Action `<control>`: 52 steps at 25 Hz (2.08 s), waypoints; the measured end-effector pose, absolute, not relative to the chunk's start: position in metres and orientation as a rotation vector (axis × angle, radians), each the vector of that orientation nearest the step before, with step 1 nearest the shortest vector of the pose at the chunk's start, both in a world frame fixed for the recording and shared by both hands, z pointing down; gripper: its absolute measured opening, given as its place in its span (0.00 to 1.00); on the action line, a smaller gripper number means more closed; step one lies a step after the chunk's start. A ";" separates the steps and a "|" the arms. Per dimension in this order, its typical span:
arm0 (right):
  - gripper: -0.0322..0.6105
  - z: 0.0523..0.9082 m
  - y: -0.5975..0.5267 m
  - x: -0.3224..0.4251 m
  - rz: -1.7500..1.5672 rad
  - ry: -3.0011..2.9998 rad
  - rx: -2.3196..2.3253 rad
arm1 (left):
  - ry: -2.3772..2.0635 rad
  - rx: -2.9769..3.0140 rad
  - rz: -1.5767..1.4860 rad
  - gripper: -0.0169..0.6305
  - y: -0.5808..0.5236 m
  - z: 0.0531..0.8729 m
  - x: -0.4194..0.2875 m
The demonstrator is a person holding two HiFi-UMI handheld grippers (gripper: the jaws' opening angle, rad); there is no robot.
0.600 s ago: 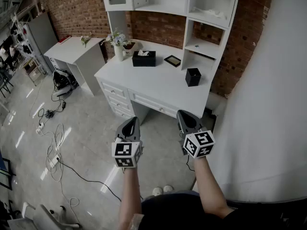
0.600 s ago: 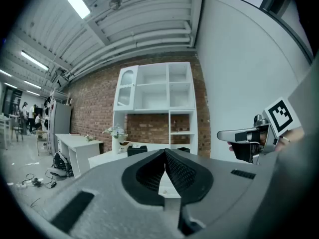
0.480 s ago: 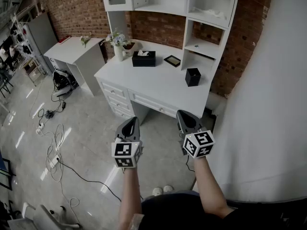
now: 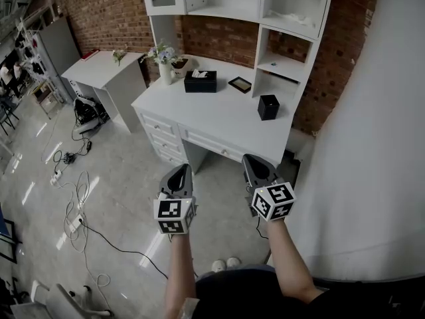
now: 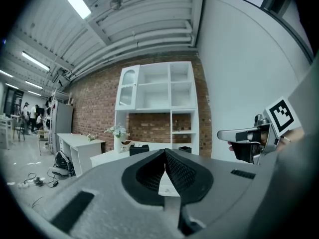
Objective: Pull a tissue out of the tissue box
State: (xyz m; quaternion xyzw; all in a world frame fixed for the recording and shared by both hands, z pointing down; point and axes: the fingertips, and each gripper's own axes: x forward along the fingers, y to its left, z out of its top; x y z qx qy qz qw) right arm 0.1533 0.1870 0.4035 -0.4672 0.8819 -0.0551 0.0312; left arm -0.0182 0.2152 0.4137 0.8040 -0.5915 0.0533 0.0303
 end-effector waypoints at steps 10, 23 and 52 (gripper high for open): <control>0.05 0.412 0.193 0.149 -0.188 2.712 -1.474 | -1.804 2.473 0.184 0.04 0.222 0.422 -0.023; 0.29 0.412 0.204 0.134 -0.205 2.730 -1.383 | -1.775 2.465 0.178 0.04 0.225 0.432 -0.037; 0.38 0.368 0.100 0.122 -0.081 2.617 -1.337 | -1.908 2.553 0.166 0.04 0.128 0.389 -0.080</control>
